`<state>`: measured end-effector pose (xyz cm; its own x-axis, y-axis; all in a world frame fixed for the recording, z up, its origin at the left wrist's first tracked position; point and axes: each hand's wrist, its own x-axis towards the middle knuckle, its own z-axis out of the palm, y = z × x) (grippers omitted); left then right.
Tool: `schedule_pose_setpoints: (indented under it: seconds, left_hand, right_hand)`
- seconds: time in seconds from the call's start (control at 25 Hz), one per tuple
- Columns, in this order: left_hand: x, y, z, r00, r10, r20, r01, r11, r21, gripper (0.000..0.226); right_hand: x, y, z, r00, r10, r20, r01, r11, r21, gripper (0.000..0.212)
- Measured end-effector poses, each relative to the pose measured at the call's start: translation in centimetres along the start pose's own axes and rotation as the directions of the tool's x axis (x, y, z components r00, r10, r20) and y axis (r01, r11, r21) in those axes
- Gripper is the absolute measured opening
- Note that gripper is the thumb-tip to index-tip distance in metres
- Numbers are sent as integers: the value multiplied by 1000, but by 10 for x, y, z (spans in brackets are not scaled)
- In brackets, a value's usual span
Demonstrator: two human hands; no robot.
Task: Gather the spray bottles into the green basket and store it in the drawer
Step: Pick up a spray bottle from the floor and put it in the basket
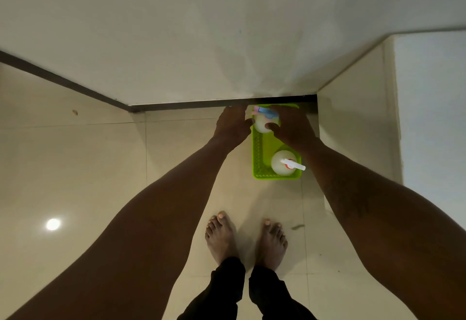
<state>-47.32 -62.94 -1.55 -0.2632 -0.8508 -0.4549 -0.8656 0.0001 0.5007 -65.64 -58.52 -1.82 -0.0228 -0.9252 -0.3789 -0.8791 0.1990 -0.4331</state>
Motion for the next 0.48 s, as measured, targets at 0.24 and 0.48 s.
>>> schedule_pose_setpoints:
  seconds: [0.24,0.48]
  left_hand:
    - [-80,31,-64,992,-84,92,74,992,104,71]
    - [-212,84,-164,990,-112,90,98,984,147,71]
  right_hand:
    - [-72,-50,-68,1000,-6,4,6,997,-76,60]
    - [-175,-144,-162,988,-76,131,98,980,-172,69]
